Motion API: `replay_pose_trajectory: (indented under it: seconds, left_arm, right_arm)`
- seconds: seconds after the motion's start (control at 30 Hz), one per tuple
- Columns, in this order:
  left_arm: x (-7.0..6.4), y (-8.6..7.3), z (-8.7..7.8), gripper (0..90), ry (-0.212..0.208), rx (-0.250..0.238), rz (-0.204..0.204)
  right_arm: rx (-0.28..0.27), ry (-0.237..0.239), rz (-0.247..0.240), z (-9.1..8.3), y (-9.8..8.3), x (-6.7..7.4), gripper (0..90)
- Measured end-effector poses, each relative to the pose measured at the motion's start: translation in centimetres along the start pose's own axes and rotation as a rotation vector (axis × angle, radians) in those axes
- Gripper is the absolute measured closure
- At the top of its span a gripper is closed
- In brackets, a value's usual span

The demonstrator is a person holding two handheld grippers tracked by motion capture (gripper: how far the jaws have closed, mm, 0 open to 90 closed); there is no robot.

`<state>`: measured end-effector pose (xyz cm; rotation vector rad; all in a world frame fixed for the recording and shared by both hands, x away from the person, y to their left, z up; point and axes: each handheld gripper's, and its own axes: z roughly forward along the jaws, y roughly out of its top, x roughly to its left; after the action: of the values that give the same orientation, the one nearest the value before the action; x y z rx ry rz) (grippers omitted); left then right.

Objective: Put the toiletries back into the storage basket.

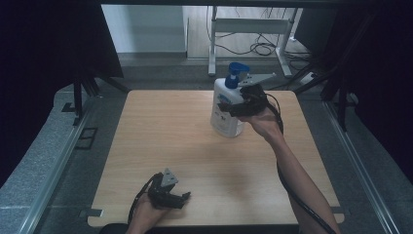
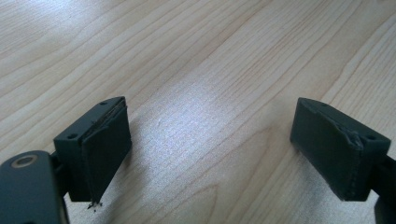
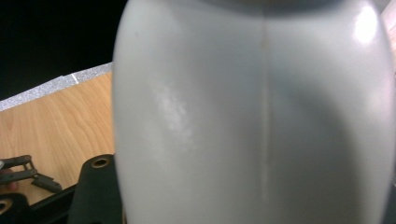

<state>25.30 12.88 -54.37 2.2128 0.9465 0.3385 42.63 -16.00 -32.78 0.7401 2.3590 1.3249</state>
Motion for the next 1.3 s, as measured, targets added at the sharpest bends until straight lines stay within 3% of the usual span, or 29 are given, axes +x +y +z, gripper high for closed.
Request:
replay_pose_trajectory:
  seconds: [0.43,0.77,1.3]
  left_arm:
    - [0.0,0.0,0.0,11.6,-0.001,0.001,0.000]
    - [0.0,0.0,0.0,11.6,0.001,-0.001,0.000]
    - [0.0,0.0,0.0,11.6,0.002,0.001,0.003]
  right_arm:
    - [0.007,-0.044,0.001,0.7,0.8,-2.6,37.1]
    - [0.012,-0.078,0.017,1.6,1.0,-3.9,37.1]
    - [0.042,-0.120,-0.001,3.2,0.7,-6.1,37.2]
